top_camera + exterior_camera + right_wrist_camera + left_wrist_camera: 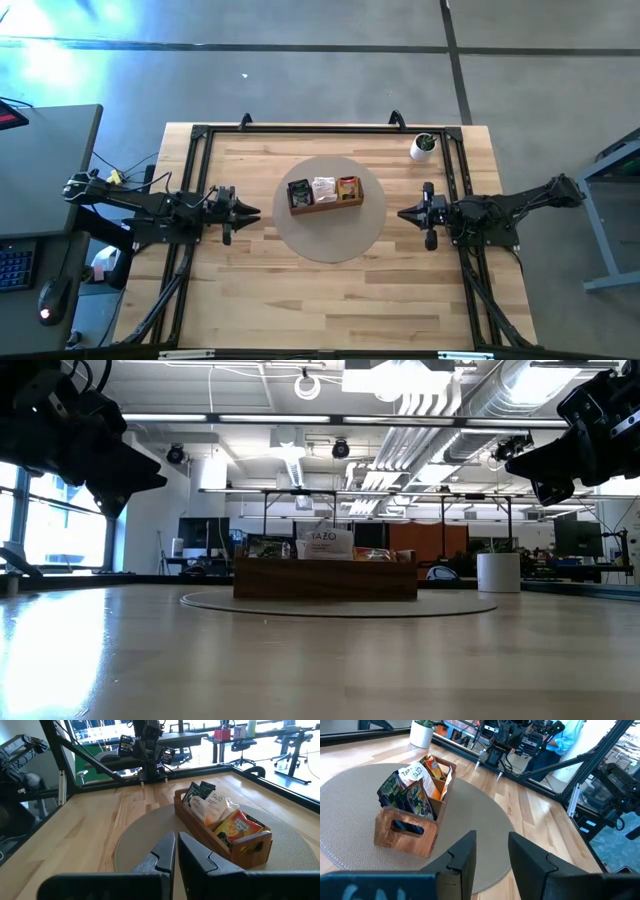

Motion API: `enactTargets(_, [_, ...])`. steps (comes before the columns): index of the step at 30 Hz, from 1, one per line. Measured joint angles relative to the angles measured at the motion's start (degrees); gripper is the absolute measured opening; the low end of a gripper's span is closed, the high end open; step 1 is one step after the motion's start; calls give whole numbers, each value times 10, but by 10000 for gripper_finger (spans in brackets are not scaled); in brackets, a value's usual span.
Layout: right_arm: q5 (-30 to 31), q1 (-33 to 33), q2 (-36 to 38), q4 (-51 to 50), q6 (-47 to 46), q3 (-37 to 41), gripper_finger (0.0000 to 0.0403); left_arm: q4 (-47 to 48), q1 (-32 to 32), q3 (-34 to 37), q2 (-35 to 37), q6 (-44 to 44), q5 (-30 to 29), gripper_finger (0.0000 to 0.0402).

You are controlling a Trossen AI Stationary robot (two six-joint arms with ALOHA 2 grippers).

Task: Pick & Place Tea
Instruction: Return to Home Position

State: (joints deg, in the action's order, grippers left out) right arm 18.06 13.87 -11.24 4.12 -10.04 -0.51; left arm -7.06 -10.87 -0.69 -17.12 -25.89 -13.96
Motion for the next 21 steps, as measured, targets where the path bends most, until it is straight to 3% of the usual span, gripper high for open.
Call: enactTargets(21, [0,0,0,0,0,0,21,0,0,0,0,0,0,112])
